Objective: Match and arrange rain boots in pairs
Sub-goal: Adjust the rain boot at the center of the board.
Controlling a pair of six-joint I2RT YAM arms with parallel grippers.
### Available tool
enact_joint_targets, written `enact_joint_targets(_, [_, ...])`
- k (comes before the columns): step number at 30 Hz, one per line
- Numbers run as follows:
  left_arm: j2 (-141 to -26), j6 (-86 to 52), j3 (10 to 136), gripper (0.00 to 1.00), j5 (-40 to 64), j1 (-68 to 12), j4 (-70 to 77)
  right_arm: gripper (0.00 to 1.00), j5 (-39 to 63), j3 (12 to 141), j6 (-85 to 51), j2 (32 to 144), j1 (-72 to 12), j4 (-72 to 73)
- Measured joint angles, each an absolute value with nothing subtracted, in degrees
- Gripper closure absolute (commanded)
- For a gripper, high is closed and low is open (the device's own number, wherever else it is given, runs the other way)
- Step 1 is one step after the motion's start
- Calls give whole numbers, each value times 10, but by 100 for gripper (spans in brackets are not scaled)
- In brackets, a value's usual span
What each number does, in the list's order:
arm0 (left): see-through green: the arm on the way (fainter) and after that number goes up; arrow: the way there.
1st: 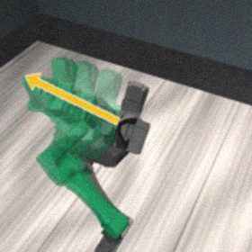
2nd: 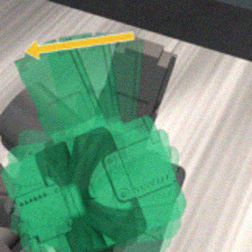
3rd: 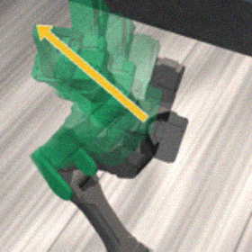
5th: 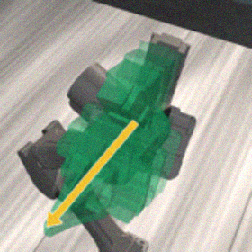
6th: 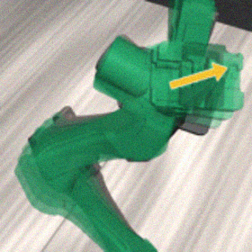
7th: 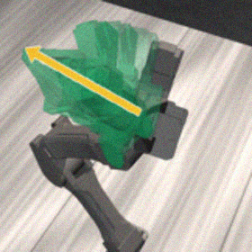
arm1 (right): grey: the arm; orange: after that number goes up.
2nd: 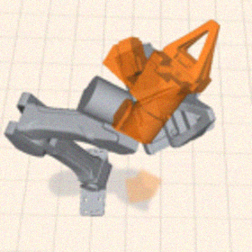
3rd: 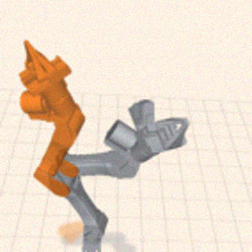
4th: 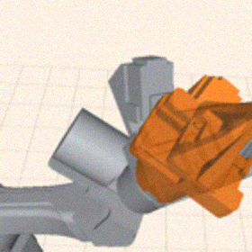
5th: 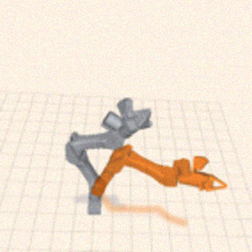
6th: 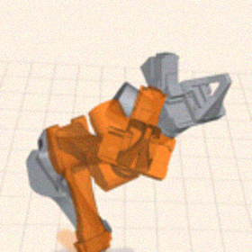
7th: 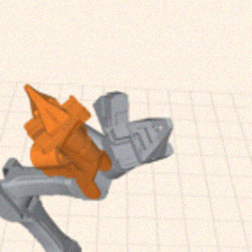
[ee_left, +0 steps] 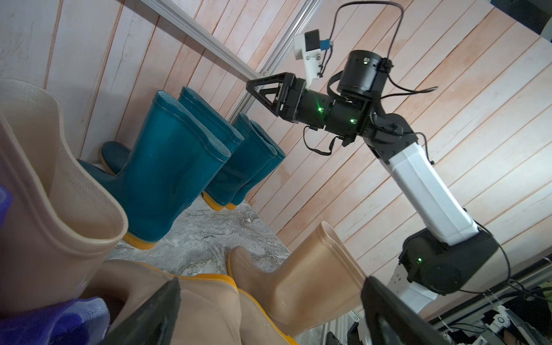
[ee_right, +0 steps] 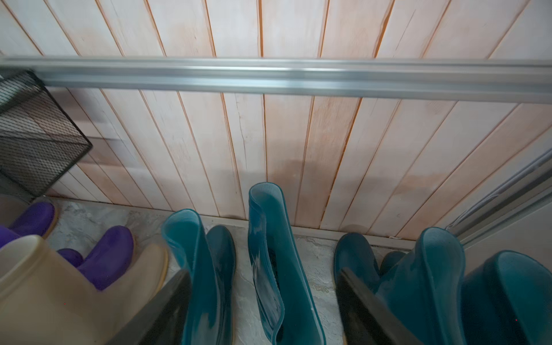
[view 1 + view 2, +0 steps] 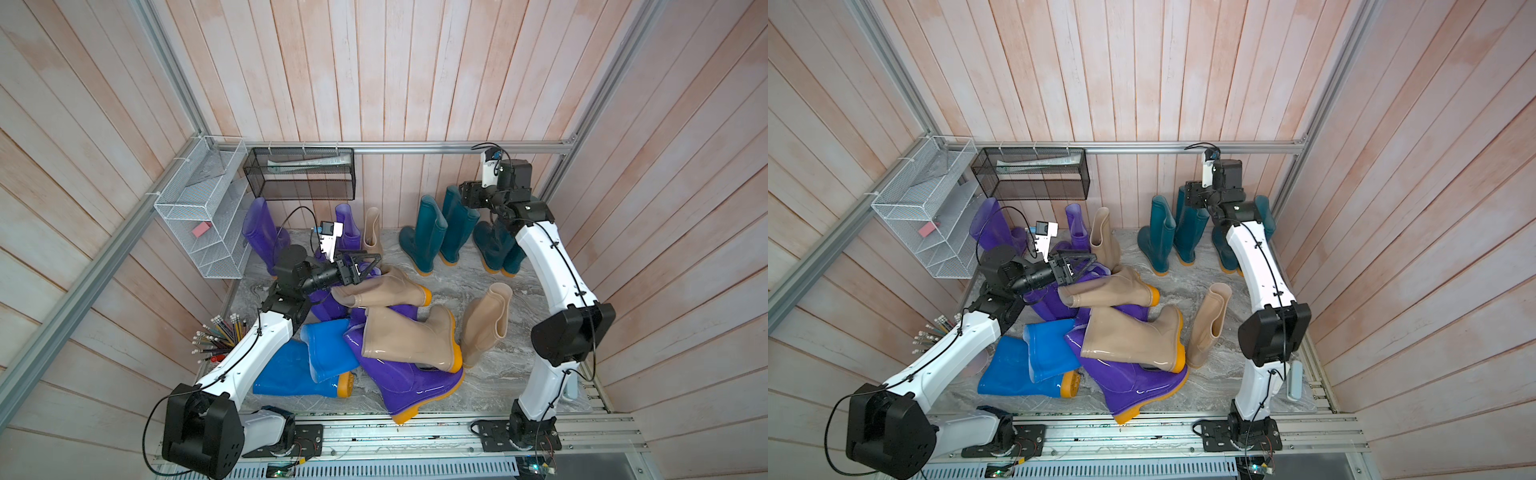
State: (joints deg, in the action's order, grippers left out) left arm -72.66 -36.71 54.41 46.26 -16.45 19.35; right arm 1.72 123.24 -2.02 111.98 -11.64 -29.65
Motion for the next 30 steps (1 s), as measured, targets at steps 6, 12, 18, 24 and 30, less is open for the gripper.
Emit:
enact_joint_targets(6, [-727, -367, 544, 3, 463, -164, 193, 21, 57, 1283, 2, 1213, -100, -354])
enact_joint_targets(12, [-728, -367, 544, 3, 463, -164, 194, 75, 89, 1286, 8, 1238, -82, -378])
enact_joint_targets(18, [-729, -367, 544, 3, 463, -164, 194, 100, 97, 1284, -13, 1234, -76, -376])
enact_joint_targets(24, [-729, -368, 544, 3, 463, -164, 194, 100, 36, 1231, -57, 1195, -74, -359])
enact_joint_targets(30, [-729, -373, 544, 3, 463, -164, 197, 100, -4, 1229, -84, 1184, -56, -365])
